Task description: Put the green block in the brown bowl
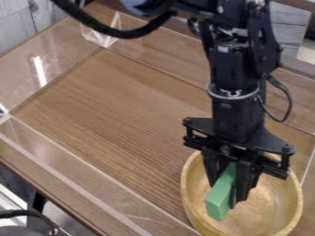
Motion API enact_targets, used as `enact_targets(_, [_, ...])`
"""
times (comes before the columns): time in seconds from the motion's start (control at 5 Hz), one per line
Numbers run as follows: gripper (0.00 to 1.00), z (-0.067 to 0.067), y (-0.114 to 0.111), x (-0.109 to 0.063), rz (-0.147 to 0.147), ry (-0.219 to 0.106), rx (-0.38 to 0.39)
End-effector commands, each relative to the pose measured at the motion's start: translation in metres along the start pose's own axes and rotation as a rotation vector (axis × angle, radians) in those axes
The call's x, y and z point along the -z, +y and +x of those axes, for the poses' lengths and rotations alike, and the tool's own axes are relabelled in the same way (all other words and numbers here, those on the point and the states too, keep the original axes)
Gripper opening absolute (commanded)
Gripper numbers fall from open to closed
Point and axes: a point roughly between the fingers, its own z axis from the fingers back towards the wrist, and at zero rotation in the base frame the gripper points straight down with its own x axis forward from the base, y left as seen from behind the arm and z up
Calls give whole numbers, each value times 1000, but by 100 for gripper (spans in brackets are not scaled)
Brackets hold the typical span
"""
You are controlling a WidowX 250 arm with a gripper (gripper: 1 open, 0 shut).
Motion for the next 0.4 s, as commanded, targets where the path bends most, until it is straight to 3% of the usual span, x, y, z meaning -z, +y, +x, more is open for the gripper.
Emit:
enact_targets(0.0, [0,7,-2,-7,-19,-37,-5])
enact_targets(0.2, [0,9,-2,-6,-24,-38,-10])
